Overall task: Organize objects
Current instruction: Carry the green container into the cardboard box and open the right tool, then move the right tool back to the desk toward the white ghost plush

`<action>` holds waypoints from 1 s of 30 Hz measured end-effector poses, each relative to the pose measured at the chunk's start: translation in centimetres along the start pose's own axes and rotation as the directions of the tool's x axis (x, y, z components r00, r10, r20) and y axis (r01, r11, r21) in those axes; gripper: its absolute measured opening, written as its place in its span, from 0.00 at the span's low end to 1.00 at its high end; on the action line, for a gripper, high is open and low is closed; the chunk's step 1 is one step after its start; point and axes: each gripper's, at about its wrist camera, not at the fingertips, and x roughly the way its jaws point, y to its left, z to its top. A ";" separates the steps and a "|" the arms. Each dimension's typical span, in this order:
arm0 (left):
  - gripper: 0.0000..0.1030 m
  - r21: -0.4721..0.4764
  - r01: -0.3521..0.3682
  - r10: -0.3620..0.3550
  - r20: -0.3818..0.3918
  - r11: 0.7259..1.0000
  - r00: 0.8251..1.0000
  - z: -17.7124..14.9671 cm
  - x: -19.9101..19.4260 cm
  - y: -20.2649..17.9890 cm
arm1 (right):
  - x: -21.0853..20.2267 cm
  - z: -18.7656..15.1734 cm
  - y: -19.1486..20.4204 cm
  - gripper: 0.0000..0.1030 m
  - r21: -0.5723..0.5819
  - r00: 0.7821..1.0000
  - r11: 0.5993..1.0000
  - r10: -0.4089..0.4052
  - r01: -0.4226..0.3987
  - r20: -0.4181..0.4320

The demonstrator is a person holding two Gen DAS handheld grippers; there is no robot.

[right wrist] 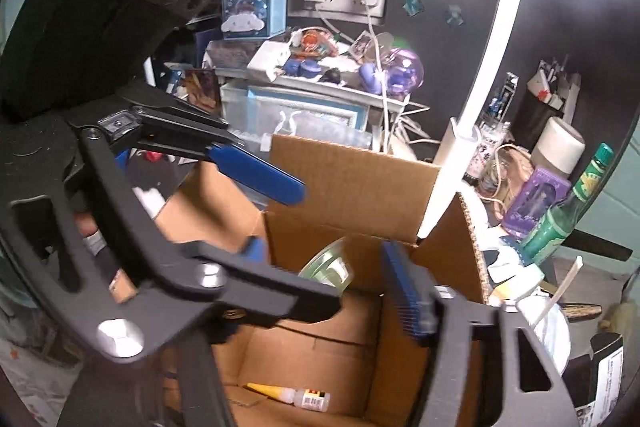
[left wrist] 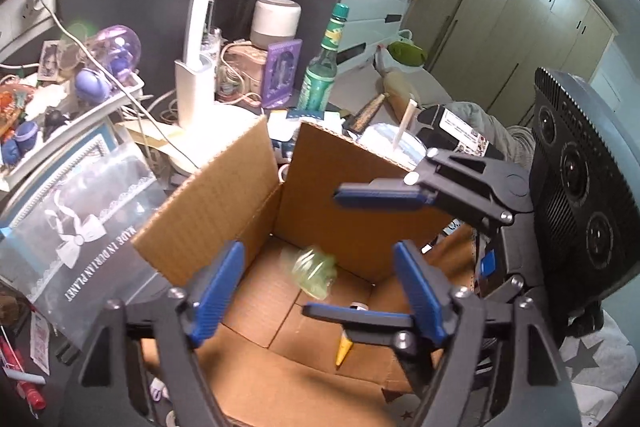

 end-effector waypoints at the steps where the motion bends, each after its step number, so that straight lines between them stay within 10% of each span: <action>1: 0.75 -0.001 0.002 -0.002 0.003 1.000 1.000 0.0 -0.1 0.1 | -0.1 0.0 -0.2 0.62 0.002 1.000 1.000 -0.005 0.005 0.003; 17: 0.87 -0.007 -0.071 0.072 0.144 0.997 0.987 -2.7 -7.7 1.6 | -3.6 1.3 5.1 0.62 -0.105 0.984 0.994 0.050 -0.032 0.171; 30: 0.99 -0.180 -0.270 0.313 0.284 0.946 0.906 -14.3 -15.5 6.2 | -1.3 -0.5 17.8 0.62 -0.360 0.938 0.897 0.322 -0.257 0.132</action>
